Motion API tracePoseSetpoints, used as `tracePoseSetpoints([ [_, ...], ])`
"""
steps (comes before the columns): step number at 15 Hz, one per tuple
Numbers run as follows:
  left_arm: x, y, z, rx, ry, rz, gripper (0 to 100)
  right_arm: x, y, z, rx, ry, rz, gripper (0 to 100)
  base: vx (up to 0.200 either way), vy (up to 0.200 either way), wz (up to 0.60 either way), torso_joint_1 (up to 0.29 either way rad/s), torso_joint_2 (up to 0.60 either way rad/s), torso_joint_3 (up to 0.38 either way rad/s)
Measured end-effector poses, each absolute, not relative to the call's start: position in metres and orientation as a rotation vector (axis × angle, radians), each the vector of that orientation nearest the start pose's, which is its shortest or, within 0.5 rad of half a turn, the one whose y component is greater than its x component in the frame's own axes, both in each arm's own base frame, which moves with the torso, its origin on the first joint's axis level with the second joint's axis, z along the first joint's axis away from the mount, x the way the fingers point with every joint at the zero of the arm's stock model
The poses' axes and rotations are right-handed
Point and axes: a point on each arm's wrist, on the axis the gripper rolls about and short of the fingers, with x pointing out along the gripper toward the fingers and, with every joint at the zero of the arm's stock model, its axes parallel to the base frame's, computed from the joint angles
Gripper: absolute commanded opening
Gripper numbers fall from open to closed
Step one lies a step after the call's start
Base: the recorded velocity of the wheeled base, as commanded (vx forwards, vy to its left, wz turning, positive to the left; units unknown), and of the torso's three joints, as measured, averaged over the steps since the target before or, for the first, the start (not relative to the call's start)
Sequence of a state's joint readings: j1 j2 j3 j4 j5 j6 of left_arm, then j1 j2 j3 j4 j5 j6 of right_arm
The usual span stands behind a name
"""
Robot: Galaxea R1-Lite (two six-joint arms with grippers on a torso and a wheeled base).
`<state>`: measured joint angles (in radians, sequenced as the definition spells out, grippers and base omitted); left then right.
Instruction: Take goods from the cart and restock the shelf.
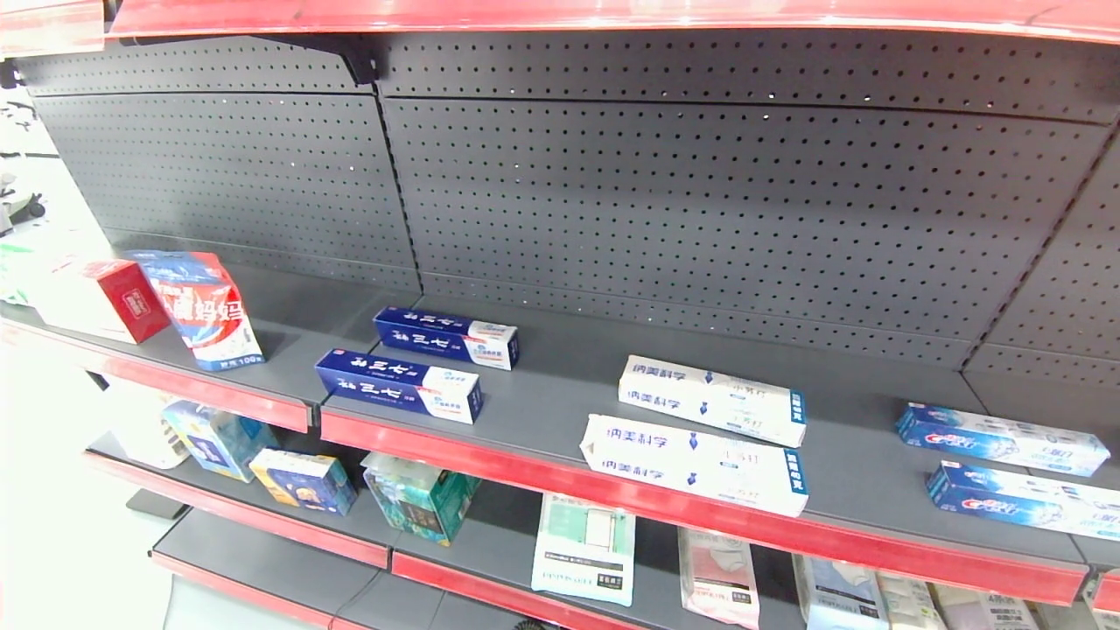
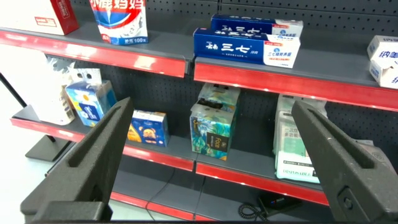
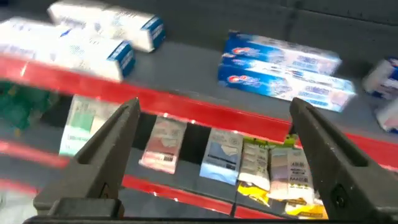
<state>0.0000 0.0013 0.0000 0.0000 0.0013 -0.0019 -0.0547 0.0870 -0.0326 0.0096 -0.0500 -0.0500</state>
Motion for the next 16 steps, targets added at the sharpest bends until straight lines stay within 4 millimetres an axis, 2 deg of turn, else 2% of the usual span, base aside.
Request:
tracePoseSetpoints([
  [2,-0.0227,0.0000,0.0755,-0.001,0.001,0.001,100,-0.0183,-0.0009,0.0852,0.023,0.043,-0.142,100,0.000,0.000,0.00,0.000,0.00,0.000],
  [5,-0.0227,0.0000,0.0755,-0.001,0.001,0.001,100,-0.0183,-0.0013,0.0849,-0.011,0.036,-0.156,100,0.000,0.000,0.00,0.000,0.00,0.000],
  [9,-0.0227,0.0000,0.0755,0.000,0.001,0.001,100,-0.0185,-0.0055,0.0847,0.115,-0.007,-0.347,100,0.000,0.000,0.00,0.000,0.00,0.000],
  [11,-0.0227,0.0000,0.0755,-0.001,0.001,0.002,100,-0.0180,-0.0044,0.0840,0.090,0.001,-0.293,100,0.000,0.000,0.00,0.000,0.00,0.000],
  [14,-0.0227,0.0000,0.0755,0.004,0.001,0.001,100,-0.0201,-0.0004,0.0783,0.016,0.025,-0.053,100,0.000,0.000,0.00,0.000,0.00,0.000],
  [16,-0.0227,0.0000,0.0755,0.007,0.000,0.001,100,-0.0219,-0.0006,0.0768,-0.006,0.012,-0.033,100,0.000,0.000,0.00,0.000,0.00,0.000],
])
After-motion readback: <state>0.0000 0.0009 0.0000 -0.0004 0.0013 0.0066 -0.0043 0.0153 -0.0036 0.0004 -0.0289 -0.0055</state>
